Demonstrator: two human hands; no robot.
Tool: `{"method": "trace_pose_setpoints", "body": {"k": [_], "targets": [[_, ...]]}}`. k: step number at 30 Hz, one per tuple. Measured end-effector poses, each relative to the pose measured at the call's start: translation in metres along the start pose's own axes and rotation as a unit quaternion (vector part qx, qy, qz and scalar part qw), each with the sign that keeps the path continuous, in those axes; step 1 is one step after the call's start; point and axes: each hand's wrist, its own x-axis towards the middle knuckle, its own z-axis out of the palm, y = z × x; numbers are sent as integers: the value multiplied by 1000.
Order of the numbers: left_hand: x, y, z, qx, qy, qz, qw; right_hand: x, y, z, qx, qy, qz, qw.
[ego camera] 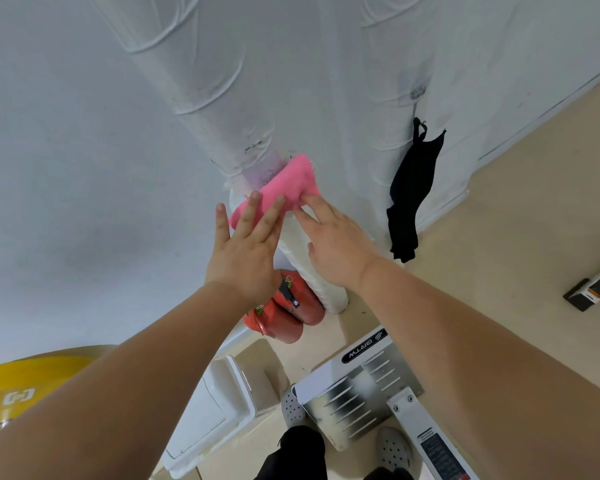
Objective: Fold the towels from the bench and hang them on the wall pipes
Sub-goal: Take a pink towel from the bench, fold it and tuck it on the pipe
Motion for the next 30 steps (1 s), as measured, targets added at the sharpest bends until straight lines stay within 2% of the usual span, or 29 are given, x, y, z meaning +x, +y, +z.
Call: {"method": "trace_pose_setpoints", "body": {"k": [5,10,30], "targets": [[13,-7,3,9,-14,4,1000,15,8,-1,-74,-65,5,995],[20,-14,14,33,-12,17,999,19,16,-1,-140,-93,19,986],[-2,1,-19,53,-72,32,996,-15,-3,-14,-42,-97,50,993]]}}
